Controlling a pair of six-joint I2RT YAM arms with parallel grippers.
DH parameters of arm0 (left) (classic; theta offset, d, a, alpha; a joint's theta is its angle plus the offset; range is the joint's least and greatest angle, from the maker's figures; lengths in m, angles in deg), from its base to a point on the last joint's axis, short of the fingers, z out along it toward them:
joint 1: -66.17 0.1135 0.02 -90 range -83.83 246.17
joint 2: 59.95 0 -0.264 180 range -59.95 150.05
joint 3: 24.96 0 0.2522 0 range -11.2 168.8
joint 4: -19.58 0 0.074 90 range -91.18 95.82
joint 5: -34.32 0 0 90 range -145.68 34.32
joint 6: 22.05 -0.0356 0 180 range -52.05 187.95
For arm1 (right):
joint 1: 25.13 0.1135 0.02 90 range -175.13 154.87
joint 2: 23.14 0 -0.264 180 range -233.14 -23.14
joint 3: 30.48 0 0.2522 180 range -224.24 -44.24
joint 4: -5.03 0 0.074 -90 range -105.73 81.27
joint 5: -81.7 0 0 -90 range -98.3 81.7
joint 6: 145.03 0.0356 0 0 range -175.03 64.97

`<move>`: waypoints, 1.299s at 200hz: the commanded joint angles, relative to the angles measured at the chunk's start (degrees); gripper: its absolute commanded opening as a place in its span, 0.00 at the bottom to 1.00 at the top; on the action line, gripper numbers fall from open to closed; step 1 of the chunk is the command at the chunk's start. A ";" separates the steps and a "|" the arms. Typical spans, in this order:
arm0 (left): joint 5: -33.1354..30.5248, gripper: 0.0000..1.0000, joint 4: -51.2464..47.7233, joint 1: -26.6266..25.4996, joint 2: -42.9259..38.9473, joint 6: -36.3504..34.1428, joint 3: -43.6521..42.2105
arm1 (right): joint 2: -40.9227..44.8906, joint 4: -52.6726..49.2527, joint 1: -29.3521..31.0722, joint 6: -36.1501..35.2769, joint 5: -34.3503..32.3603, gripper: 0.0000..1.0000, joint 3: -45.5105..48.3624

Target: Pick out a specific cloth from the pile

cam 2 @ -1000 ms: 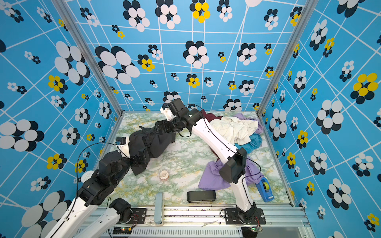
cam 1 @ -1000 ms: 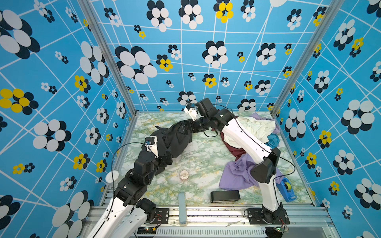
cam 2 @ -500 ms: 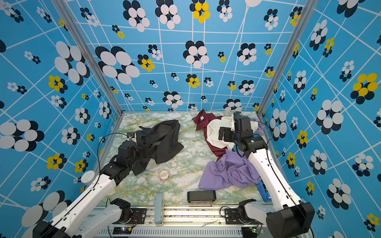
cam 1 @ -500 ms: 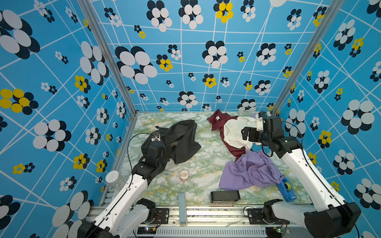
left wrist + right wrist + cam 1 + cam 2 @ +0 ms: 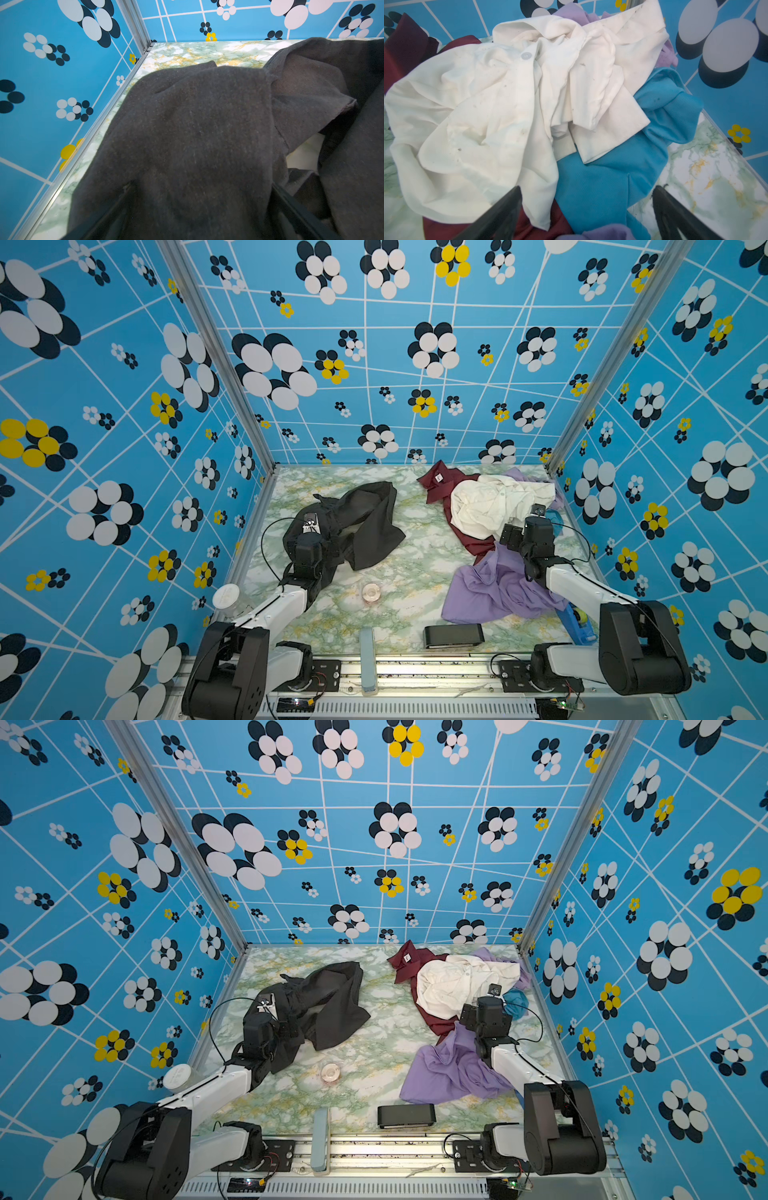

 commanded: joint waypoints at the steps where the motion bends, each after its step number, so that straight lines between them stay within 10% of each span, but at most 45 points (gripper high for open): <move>1: 1.86 0.99 12.88 1.12 3.71 -2.60 -2.15 | -1.36 13.56 -0.04 -2.82 -1.99 0.99 0.14; 96: 7.63 0.99 34.86 4.23 18.83 -2.88 -4.47 | -1.55 18.68 -3.54 -5.30 4.87 0.99 2.05; 136: 8.48 0.99 28.02 5.76 17.62 -0.60 -2.01 | 0.30 15.61 -3.93 -6.32 7.61 0.99 4.05; 200: 8.69 0.99 26.32 6.30 17.90 -0.13 -0.91 | -12.76 39.24 -4.07 -8.21 12.58 0.99 11.39; 260: 8.60 0.99 26.32 6.23 17.90 -0.12 -0.88 | -11.39 33.83 -4.07 -8.73 13.76 0.99 9.82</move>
